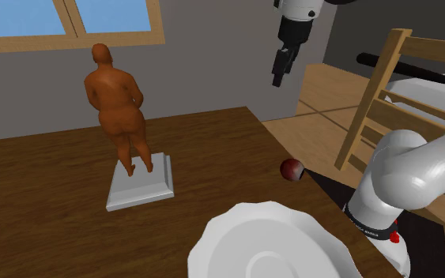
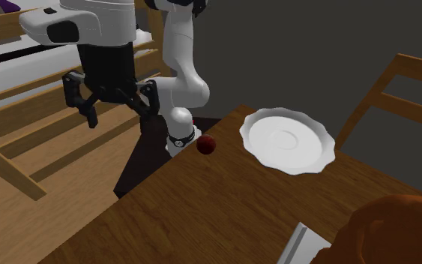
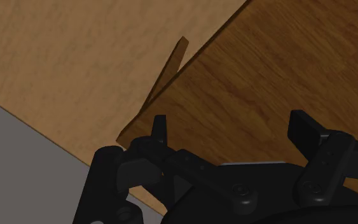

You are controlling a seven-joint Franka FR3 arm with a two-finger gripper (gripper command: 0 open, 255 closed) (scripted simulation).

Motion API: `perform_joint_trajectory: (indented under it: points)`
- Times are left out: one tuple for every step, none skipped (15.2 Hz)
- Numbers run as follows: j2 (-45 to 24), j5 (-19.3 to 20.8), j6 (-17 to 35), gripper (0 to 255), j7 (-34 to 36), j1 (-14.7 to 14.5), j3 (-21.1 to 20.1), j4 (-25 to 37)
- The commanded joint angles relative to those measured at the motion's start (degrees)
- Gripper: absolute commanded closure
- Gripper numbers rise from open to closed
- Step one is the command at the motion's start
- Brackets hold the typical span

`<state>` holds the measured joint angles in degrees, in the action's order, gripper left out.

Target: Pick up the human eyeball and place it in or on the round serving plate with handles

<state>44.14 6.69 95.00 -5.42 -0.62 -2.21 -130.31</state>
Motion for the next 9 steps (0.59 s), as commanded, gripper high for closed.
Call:
perform_joint_trajectory:
  points:
    - [0.0, 0.0, 0.0, 0, 0.0, 0.0, 0.0, 0.0]
    - [1.02, -0.48, 0.13, 0, 0.53, -0.49, -0.75, -1.59]
    - [2.02, -0.99, 0.25, 0, 1.06, -1.01, -1.52, -3.14]
    - [3.0, -1.53, 0.35, 0, 1.6, -1.55, -2.29, -4.65]
    - [3.96, -2.11, 0.44, 0, 2.15, -2.12, -3.08, -6.13]
    - [4.9, -2.73, 0.51, 0, 2.7, -2.71, -3.89, -7.57]
    - [5.83, -3.39, 0.58, 0, 3.26, -3.34, -4.71, -8.97]
    - [6.72, -4.09, 0.63, 0, 3.83, -3.99, -5.55, -10.33]
    - [7.6, -4.82, 0.67, 0, 4.41, -4.67, -6.42, -11.66]
